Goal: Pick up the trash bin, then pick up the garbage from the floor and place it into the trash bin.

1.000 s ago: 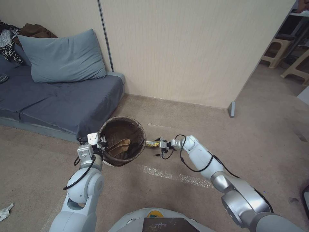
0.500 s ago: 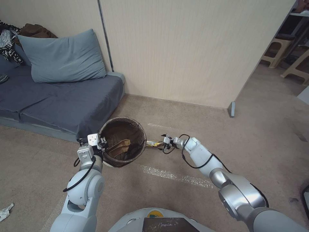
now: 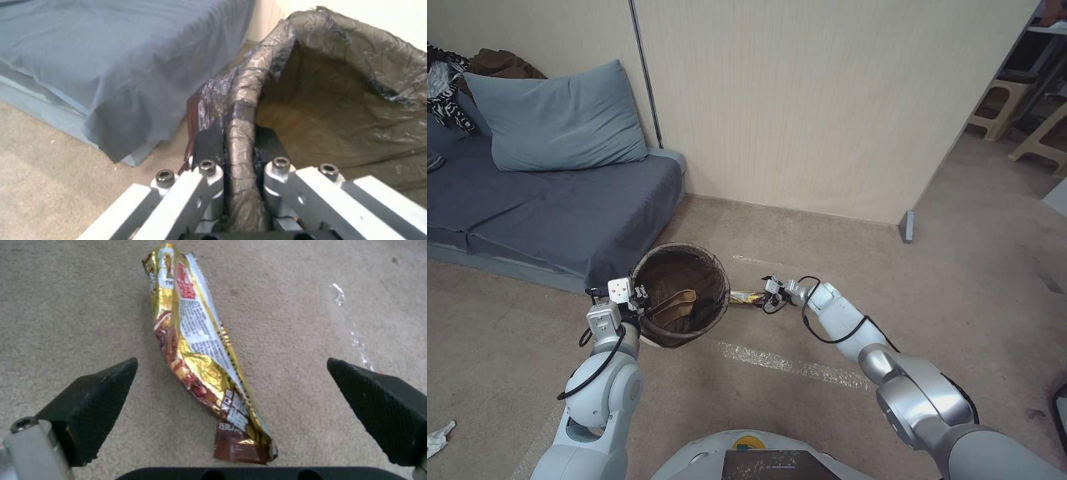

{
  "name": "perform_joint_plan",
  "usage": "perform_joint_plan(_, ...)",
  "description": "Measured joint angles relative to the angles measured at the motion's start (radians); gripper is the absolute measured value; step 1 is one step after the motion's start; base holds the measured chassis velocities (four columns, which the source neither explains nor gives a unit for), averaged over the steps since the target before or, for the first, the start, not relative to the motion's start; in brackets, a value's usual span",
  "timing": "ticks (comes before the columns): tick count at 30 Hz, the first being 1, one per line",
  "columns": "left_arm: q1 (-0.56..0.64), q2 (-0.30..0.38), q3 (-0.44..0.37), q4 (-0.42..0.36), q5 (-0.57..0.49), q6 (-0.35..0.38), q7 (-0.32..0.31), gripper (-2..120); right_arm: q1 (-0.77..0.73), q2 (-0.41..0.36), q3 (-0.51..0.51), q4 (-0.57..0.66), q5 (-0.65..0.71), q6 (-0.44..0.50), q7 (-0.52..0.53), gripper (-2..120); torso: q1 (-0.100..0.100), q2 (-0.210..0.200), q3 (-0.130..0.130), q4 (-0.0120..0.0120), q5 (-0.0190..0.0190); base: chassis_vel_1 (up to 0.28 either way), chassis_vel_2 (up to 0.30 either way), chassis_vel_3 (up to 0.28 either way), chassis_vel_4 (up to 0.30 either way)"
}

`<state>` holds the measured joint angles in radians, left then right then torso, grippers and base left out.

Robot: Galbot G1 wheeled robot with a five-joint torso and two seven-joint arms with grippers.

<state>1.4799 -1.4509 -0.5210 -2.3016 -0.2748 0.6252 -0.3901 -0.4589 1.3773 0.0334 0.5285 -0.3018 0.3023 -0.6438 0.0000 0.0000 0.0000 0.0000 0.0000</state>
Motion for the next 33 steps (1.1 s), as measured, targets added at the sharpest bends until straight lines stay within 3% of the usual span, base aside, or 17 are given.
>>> perform_joint_plan(19,0.008,-0.006,0.003,-0.004,0.014,0.0,0.0,5,0.016,0.034,-0.026,-0.018,0.045,-0.112,0.042,100,0.0,0.0,0.0,0.0001,0.0,0.0,0.0,0.0,0.0)
perform_joint_plan(33,0.024,-0.019,0.007,-0.014,0.033,-0.001,0.002,5,0.023,0.053,-0.04,-0.06,0.096,-0.14,0.031,96,0.0,0.0,0.0,0.0,-0.0001,0.0,0.0,0.0,0.0)
